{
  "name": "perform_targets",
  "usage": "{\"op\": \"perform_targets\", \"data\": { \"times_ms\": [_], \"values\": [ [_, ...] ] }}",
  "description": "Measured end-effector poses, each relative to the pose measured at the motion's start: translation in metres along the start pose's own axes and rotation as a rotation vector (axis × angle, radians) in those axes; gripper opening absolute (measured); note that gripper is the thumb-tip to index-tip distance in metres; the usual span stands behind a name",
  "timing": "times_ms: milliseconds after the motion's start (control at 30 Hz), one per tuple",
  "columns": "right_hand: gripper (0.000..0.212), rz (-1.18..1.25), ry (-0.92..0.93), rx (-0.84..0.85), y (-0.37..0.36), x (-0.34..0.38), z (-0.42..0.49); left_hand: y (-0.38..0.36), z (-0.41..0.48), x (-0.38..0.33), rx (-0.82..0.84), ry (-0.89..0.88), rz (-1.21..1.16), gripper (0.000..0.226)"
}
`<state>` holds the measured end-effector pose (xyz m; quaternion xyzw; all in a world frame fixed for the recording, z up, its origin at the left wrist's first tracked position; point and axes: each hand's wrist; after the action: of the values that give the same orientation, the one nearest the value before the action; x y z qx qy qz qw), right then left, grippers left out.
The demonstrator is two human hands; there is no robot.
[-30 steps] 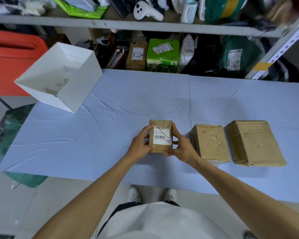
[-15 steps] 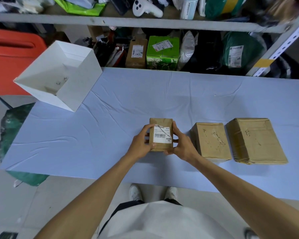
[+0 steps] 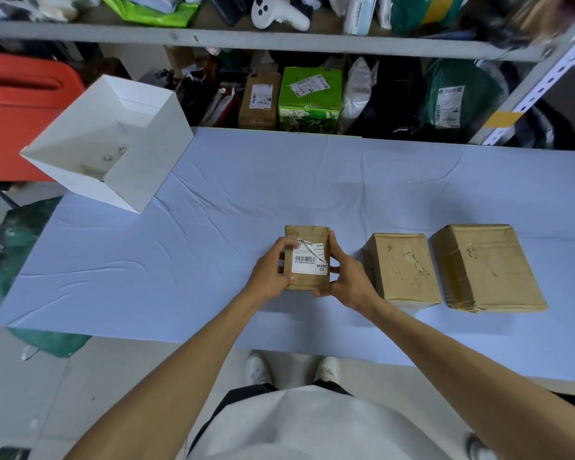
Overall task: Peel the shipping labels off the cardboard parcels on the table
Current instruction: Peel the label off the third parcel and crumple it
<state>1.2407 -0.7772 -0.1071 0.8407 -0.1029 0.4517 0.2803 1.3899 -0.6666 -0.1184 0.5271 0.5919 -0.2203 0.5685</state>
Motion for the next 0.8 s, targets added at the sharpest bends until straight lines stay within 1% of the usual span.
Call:
{"op": "perform_targets", "data": {
  "times_ms": [67, 200, 367, 433, 533, 567, 633, 700, 800],
  "values": [
    [0.124, -0.003, -0.002, -0.001, 0.000, 0.000, 0.000, -0.001, -0.001, 0.001, -0.001, -0.017, 0.035, 0.056],
    [0.122, -0.007, 0.005, 0.002, 0.001, 0.000, 0.000, -0.001, -0.002, 0.000, -0.017, 0.021, -0.050, 0.072],
    [0.124, -0.015, 0.011, 0.002, 0.002, 0.000, 0.001, 0.000, -0.001, 0.001, -0.016, 0.034, -0.048, 0.070],
    [0.125, -0.014, 0.009, 0.006, 0.002, 0.000, 0.001, 0.000, -0.001, 0.000, -0.013, 0.039, -0.048, 0.066],
    [0.124, -0.015, 0.003, 0.014, 0.002, -0.001, 0.002, 0.000, 0.001, 0.001, 0.000, -0.002, 0.008, 0.051],
    [0.125, -0.012, 0.001, 0.014, 0.002, -0.001, 0.002, 0.001, 0.002, 0.001, 0.006, -0.007, 0.014, 0.050],
    [0.125, -0.004, -0.004, 0.007, 0.001, -0.002, 0.002, 0.004, 0.004, 0.001, 0.011, 0.008, -0.033, 0.055],
    [0.125, 0.006, -0.008, 0.000, 0.001, -0.003, 0.002, 0.008, 0.007, 0.000, -0.026, 0.004, -0.079, 0.054],
    [0.125, 0.011, -0.014, -0.008, 0.000, -0.003, 0.000, 0.006, 0.015, -0.005, -0.169, -0.043, -0.055, 0.032]
  ]
}}
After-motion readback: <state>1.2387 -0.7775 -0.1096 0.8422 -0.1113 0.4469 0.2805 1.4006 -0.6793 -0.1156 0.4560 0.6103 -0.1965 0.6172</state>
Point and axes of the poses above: each hand's wrist, its own z-axis towards the middle knuckle, its own y-axis out of the back of the hand, x = y × z, and after that the axes turned 5 degrees about -y, right-handed
